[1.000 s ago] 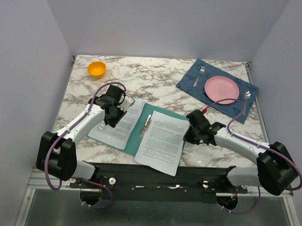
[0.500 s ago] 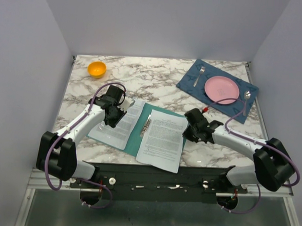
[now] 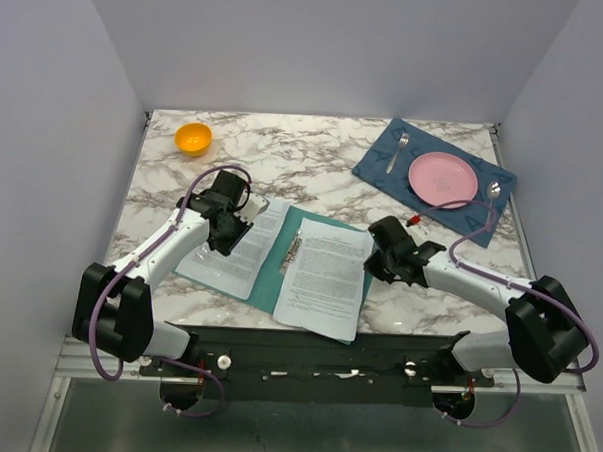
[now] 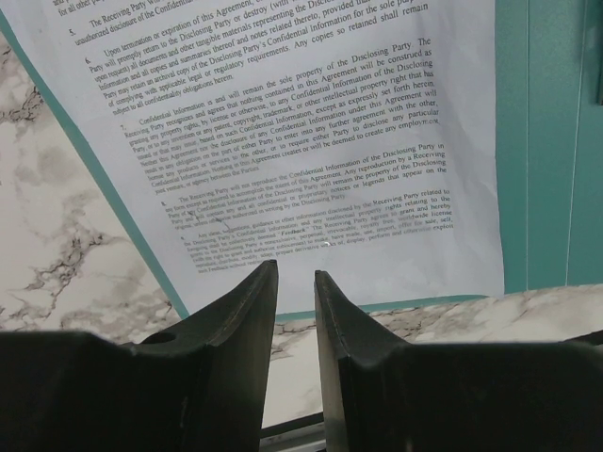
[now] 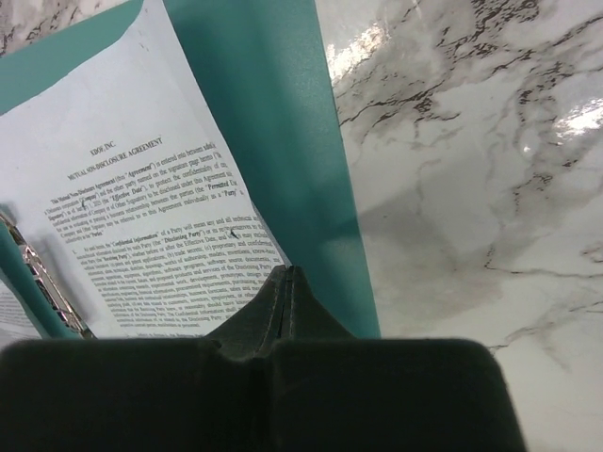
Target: Put the files into the folder
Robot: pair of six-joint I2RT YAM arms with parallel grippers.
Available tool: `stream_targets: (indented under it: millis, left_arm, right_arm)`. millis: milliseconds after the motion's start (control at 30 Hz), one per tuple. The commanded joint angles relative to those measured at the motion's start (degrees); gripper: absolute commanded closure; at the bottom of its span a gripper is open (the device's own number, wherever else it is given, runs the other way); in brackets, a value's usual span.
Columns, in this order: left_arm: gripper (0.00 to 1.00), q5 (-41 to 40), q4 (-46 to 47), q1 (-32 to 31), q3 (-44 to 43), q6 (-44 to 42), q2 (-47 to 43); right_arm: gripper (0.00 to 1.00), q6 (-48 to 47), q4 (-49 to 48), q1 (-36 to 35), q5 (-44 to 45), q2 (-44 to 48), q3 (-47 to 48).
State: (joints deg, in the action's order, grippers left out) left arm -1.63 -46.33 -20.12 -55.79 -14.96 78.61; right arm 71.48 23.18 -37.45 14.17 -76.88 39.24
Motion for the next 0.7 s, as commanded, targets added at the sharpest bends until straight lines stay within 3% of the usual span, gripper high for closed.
stream_targets:
  millis: [0, 267, 400, 667]
  left_arm:
    - [0.62, 1.01, -1.22, -0.27, -0.20, 0.37, -1.70]
    - [0.62, 0.84, -1.84, -0.27, -0.55, 0.11, -2.49]
    - [0.62, 1.19, -1.66, -0.27, -0.46, 0.28, -2.41]
    - [0.62, 1.54, -1.49, -0.27, -0.37, 0.46, -2.23]
  right_arm:
    - [0.99, 1.82, -2.96, -1.13, -2.13, -3.35, 1.09]
    - [0.98, -0.81, -1.91, -2.80, -3.89, -5.65, 2.33]
    - [0.75, -3.01, 0.28, -2.80, -3.89, -5.65, 1.19]
    - [0.66, -5.83, -0.76, -2.80, -6.26, -6.79, -2.33]
